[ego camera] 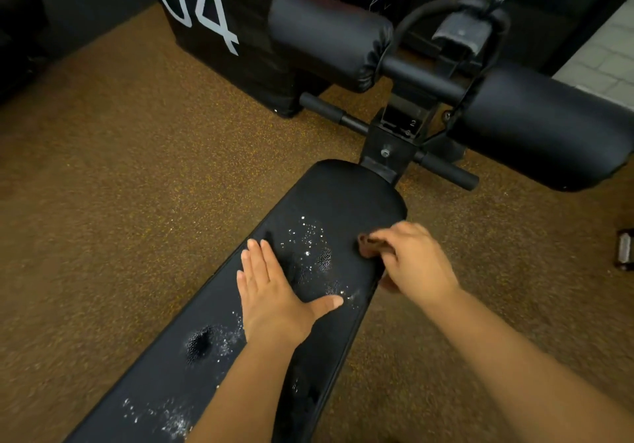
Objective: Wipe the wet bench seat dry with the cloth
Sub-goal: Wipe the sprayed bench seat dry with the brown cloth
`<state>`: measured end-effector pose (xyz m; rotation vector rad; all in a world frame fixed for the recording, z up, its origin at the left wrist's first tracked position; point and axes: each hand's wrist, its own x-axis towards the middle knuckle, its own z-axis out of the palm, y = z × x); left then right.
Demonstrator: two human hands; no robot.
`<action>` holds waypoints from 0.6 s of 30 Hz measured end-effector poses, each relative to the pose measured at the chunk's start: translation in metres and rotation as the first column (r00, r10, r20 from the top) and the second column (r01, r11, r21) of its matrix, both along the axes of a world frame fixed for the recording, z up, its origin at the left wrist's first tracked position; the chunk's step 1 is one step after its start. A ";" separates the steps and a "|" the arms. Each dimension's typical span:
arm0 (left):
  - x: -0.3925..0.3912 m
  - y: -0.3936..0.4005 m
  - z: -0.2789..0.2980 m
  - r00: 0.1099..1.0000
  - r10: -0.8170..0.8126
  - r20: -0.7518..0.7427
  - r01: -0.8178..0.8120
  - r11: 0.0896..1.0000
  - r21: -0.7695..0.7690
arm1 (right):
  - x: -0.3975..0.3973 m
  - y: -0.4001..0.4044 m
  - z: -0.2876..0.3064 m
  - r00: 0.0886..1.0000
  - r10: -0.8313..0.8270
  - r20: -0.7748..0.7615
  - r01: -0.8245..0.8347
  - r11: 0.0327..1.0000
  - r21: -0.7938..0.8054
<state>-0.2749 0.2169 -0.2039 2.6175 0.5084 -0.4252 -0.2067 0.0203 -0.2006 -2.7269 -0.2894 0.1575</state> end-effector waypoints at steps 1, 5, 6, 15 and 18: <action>-0.005 0.001 0.000 1.000 -0.017 -0.008 0.017 1.000 0.014 | 0.006 0.011 -0.002 0.997 -0.070 0.026 0.070 0.998 0.005; -0.010 0.002 -0.003 0.999 -0.051 -0.019 0.052 0.998 0.029 | -0.032 0.060 -0.005 0.998 0.063 0.005 -0.063 0.993 0.095; -0.009 0.002 -0.003 0.999 -0.051 -0.015 0.051 0.998 0.026 | -0.049 0.057 -0.005 0.990 0.143 -0.017 -0.139 0.982 0.130; -0.009 0.001 -0.002 0.998 -0.048 -0.041 0.050 0.998 0.042 | -0.022 0.029 -0.003 0.998 -0.041 0.043 0.038 0.996 0.075; -0.008 0.001 -0.003 0.998 -0.045 -0.037 0.047 0.998 0.048 | -0.050 0.053 -0.009 0.989 0.144 0.022 -0.145 0.982 0.122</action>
